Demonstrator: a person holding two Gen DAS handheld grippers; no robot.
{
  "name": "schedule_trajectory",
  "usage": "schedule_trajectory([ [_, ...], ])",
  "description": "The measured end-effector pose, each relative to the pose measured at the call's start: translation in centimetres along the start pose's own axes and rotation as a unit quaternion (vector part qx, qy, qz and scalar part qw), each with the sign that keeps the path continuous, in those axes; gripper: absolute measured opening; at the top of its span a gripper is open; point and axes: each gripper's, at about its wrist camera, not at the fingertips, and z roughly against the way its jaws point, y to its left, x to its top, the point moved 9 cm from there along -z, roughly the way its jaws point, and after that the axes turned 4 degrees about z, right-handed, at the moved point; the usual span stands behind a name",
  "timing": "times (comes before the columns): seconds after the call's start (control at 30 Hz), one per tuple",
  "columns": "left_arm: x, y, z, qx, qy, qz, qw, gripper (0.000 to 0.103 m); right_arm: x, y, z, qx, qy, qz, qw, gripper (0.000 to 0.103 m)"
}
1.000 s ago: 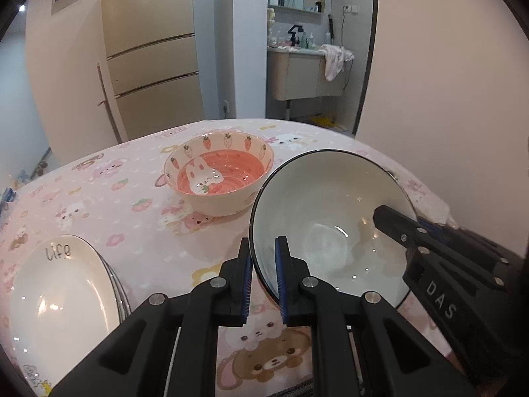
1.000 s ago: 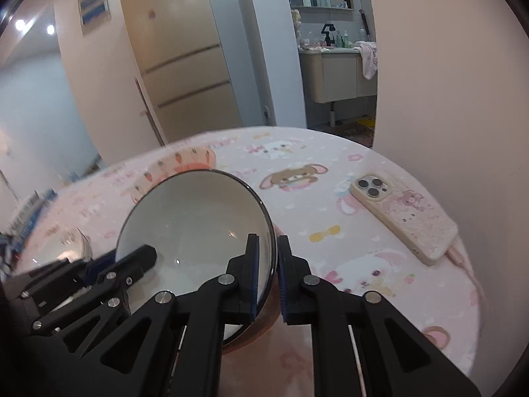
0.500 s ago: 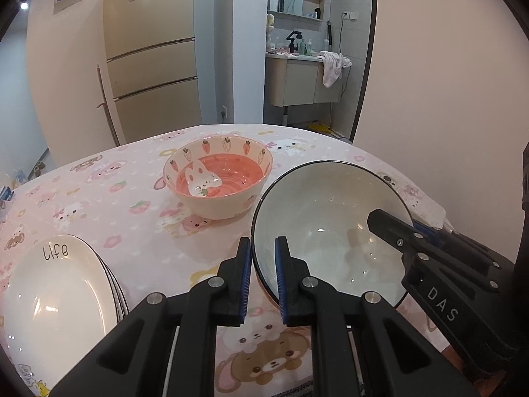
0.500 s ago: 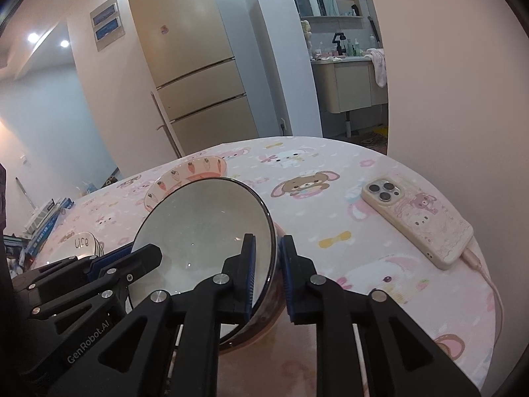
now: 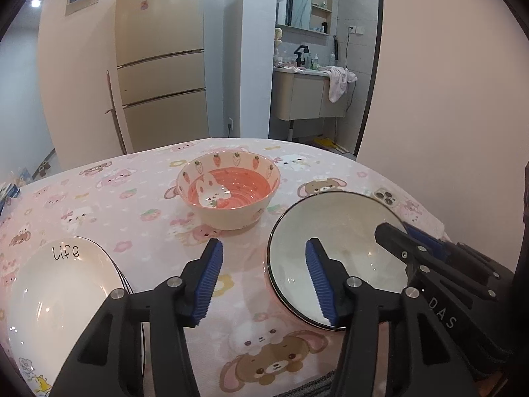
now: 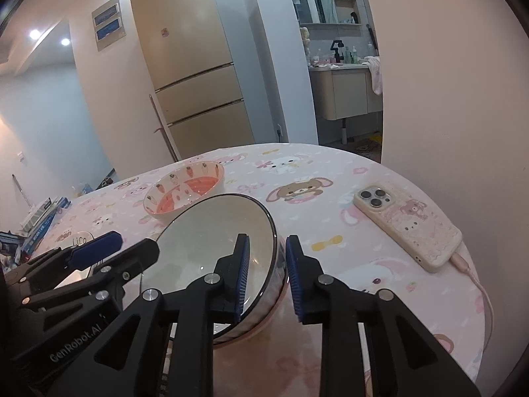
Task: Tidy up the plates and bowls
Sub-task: 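Raise both grippers and move them to the small pink strawberry bowl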
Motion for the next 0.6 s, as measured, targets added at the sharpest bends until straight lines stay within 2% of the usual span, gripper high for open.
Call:
schedule_trajectory([
  [0.2,1.0,0.1,1.9,0.000,-0.039,-0.003,0.9992,0.070,0.3,-0.4,0.8,-0.008,-0.009,0.004,1.000,0.023],
  [0.3,2.0,0.0,4.2,0.021,-0.069,-0.023,0.9971,0.085,0.6,-0.7,1.6,-0.006,-0.015,0.002,1.000,0.023],
  [0.47,4.9,0.0,9.3,0.018,-0.136,-0.022,0.9903,0.088,2.4,-0.6,3.4,0.002,-0.034,0.009,0.999,0.023],
  [0.6,7.6,0.1,12.9,0.015,-0.183,-0.021,0.9828,0.098,4.9,0.6,6.2,0.012,-0.071,0.029,0.997,0.038],
])
